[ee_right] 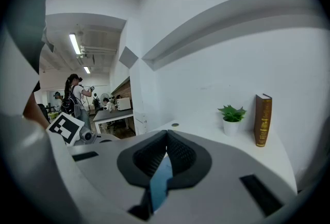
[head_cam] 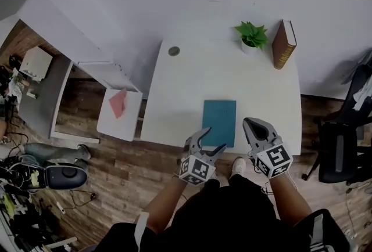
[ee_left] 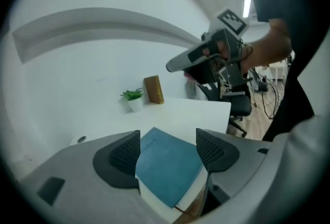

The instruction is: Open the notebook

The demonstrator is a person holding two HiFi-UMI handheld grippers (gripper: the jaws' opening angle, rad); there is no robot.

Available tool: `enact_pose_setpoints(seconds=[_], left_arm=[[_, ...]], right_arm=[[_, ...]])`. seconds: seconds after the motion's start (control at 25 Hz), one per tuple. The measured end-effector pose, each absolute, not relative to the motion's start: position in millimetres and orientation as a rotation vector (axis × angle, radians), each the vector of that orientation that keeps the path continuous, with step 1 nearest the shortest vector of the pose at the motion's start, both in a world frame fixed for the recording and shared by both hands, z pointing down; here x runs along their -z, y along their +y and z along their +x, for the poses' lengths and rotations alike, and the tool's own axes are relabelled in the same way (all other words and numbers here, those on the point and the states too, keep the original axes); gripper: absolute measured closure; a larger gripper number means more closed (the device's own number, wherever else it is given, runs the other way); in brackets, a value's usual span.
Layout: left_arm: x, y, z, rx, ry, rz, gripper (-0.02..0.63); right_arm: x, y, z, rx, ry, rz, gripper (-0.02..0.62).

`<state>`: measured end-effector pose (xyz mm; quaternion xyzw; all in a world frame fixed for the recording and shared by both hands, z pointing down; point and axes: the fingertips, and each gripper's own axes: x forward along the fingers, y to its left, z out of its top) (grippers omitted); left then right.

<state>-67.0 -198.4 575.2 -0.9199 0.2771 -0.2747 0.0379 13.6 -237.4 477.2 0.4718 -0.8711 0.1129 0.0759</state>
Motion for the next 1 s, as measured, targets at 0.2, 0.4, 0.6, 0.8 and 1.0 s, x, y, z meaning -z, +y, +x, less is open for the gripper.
enact_pose_setpoints(seconds=[0.2,0.4,0.6,0.8,1.0], left_arm=[[-625,-181,-54,1.095,0.719,-2.781,0.296],[-661,-172,-42,1.263,0.565,-2.681,0.296],[-682,-167,-27,1.379,0.420,-2.541,0.298],[-691,-161,-13,1.404,0.325,-2.492,0.320],[-695,-163,-11,1.422,0.324,-2.469,0.408]], right_arm=[[-490,-227,26,-0.375,-2.606,1.424,0.594],[-487,-224,33,-0.364,-2.627,1.438,0.594],[-477,-223,49,-0.319,-2.640,1.495,0.594],[-473,-217,63,-0.308,-2.641,1.549,0.594],[-475,-213,73,-0.320,-2.632,1.575,0.594]])
